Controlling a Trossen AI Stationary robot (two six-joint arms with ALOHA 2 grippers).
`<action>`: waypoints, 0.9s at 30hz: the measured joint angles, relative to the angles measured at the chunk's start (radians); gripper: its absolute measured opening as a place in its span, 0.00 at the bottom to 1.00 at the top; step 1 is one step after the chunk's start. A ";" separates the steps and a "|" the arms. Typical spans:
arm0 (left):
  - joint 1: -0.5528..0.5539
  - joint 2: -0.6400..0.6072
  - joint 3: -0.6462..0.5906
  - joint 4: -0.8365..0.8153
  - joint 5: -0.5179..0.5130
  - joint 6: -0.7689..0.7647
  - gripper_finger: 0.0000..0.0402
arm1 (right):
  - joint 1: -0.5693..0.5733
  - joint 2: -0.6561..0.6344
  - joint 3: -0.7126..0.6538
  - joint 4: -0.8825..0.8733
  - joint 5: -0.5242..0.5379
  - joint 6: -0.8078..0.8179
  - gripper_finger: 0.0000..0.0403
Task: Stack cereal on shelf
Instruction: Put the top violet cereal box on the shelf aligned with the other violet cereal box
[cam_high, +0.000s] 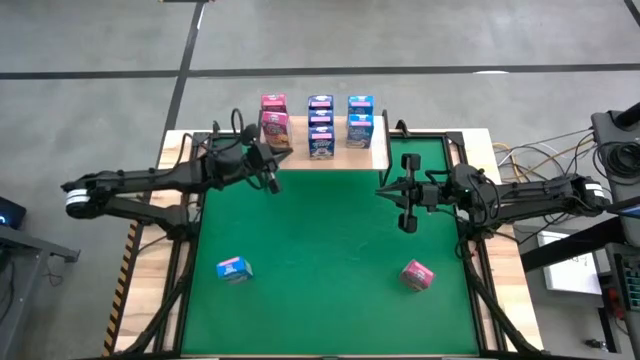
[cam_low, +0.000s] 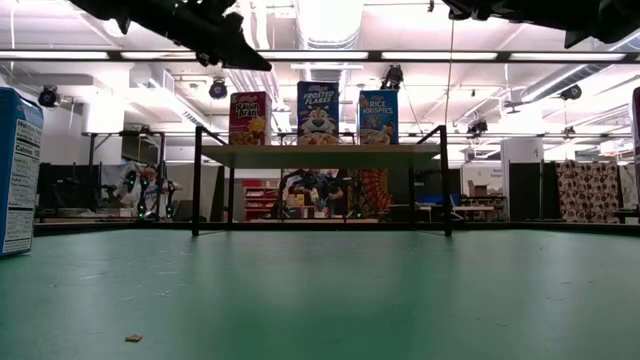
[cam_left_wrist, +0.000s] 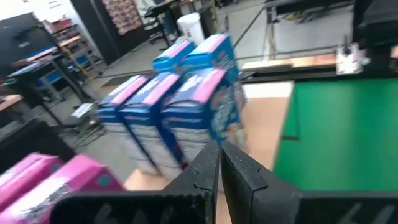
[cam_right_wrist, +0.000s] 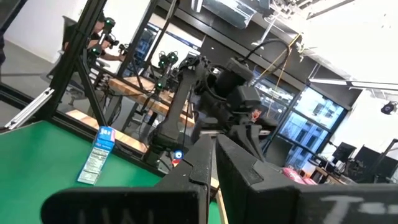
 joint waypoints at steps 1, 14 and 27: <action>0.014 0.000 0.007 -0.008 0.000 0.007 0.00 | 0.000 0.000 0.000 0.000 0.000 0.003 0.03; 0.219 0.013 0.080 -0.017 0.000 0.059 0.00 | 0.000 0.000 0.000 0.000 0.000 0.003 0.03; 0.313 0.070 0.090 -0.017 0.000 0.032 0.00 | 0.000 0.000 0.000 -0.001 0.000 0.003 0.03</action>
